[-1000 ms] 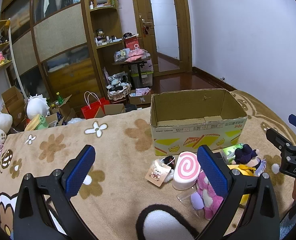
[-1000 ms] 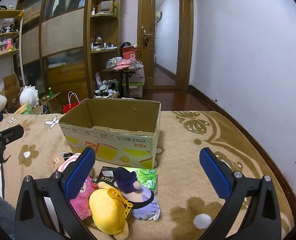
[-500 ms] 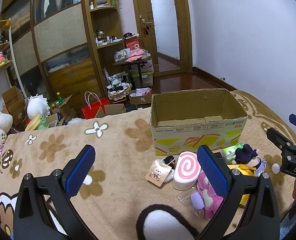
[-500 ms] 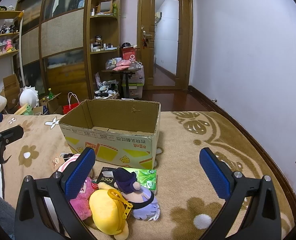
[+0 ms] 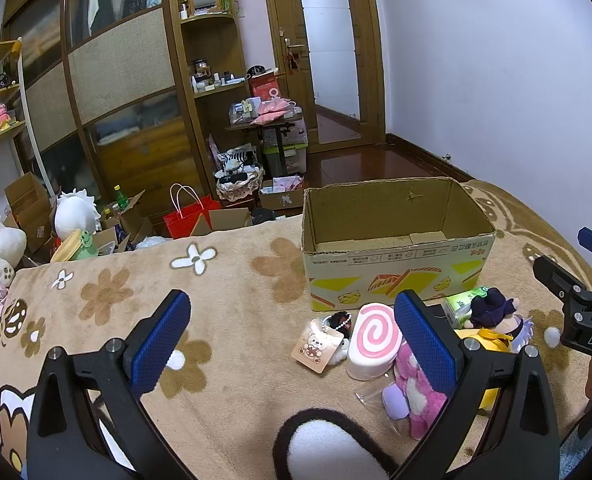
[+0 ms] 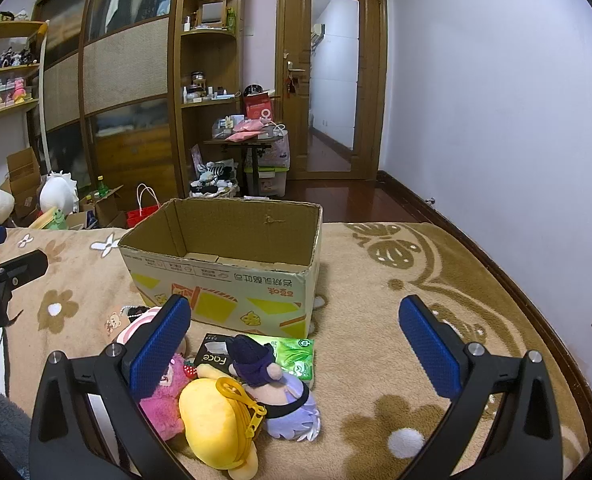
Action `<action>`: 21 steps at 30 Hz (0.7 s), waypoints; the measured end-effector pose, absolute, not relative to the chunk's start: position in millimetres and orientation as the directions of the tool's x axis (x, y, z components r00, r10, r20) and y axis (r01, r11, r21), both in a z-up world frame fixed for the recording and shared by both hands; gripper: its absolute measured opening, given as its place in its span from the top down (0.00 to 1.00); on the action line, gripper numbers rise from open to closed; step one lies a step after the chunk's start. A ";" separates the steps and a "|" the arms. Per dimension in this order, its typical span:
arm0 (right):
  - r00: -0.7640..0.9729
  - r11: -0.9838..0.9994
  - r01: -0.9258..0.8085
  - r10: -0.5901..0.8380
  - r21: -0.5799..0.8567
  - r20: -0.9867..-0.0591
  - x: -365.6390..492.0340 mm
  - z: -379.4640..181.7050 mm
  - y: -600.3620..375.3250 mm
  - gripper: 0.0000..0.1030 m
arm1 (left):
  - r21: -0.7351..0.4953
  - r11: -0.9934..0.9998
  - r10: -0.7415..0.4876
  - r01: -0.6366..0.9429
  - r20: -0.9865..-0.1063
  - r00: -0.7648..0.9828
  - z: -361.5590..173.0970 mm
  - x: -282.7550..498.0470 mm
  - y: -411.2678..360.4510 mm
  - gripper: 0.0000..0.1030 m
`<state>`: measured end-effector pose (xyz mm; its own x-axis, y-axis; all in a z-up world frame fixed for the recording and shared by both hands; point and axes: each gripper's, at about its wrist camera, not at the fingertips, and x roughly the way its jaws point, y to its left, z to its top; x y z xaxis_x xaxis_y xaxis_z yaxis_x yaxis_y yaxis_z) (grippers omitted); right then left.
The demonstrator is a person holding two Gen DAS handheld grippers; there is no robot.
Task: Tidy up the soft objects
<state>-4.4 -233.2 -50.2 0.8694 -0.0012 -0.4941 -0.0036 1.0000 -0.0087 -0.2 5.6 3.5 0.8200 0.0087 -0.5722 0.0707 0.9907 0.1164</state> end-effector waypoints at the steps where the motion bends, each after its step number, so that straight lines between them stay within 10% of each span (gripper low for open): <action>1: 0.870 1.000 -0.003 -0.002 -0.009 -0.494 -4.4 -50.2 -233.1 0.00 | 0.117 0.991 0.010 0.070 -0.572 0.820 3.4 -0.3 5.2 0.02; 21: 0.869 1.000 -0.007 0.002 -0.008 -0.494 -4.6 -50.3 -233.3 0.00 | 0.118 0.991 0.009 0.071 -0.571 0.821 3.3 -0.4 5.2 0.02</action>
